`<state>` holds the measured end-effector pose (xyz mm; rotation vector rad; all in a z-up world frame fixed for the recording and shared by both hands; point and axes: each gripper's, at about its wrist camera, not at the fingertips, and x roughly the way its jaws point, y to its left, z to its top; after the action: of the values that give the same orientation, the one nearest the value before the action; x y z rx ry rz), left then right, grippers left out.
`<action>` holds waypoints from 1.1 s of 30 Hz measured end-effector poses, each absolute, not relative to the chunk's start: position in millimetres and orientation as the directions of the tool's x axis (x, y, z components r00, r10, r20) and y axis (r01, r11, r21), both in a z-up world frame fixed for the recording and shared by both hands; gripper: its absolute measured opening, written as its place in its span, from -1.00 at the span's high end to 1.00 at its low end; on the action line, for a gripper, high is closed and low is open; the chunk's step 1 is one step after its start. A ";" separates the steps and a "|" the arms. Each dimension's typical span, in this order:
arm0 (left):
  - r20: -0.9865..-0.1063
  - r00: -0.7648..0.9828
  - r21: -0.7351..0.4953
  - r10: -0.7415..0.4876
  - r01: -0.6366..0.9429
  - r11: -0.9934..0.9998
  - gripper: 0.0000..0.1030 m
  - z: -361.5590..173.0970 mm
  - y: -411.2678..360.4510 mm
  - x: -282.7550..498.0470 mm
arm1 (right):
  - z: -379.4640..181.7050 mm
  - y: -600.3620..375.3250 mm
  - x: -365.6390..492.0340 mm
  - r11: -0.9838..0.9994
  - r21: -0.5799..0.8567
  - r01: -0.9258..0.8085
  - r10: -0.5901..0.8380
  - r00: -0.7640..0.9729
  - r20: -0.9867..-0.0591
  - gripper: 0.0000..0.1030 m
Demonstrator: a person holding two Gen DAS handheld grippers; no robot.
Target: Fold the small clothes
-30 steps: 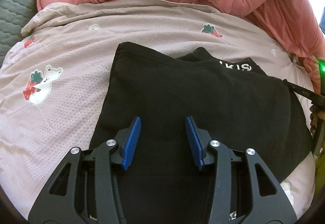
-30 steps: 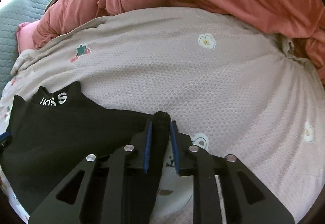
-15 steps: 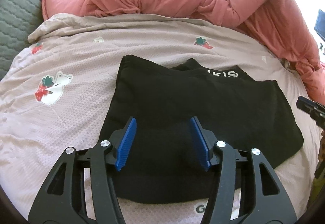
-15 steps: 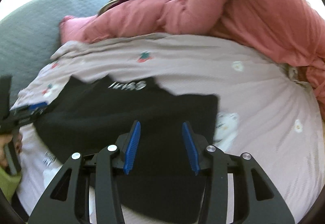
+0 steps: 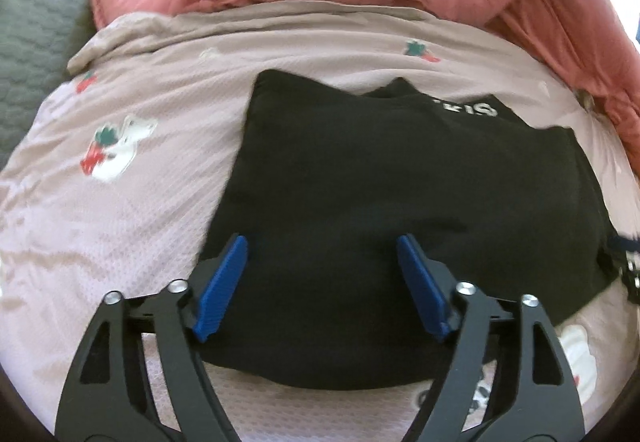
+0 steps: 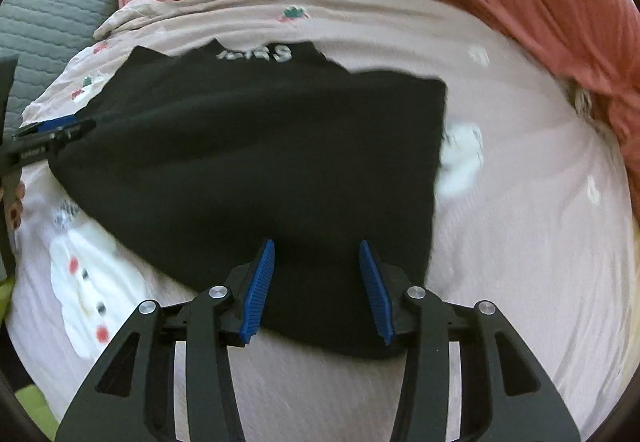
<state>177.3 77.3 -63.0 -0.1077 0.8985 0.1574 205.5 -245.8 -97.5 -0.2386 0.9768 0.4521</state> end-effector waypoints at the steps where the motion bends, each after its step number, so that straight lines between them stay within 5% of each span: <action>1: -0.787 0.611 -0.045 0.082 -0.191 0.981 -0.40 -64.4 82.2 176.5 | -98.5 -248.7 202.3 0.884 0.007 -0.468 0.260 0.479 -0.839 0.18; 11: -0.754 0.653 -0.084 0.065 -0.195 0.977 -0.40 -39.3 79.0 155.6 | -75.6 -259.1 178.1 0.885 0.074 -0.459 0.333 0.514 -0.791 0.13; 24: -0.685 0.724 -0.044 0.086 -0.159 0.986 -0.73 6.3 59.7 134.1 | -18.6 -237.3 148.5 0.851 0.060 -0.521 0.424 0.615 -0.665 -0.57; 33: -0.666 0.738 -0.051 0.104 -0.184 0.982 -0.81 14.6 69.9 126.8 | -9.2 -206.1 137.4 0.812 0.034 -0.582 0.465 0.611 -0.641 -0.61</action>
<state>126.8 69.9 14.6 -0.1159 0.7235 0.1587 137.4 -206.1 -9.2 -0.1848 0.6843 0.6081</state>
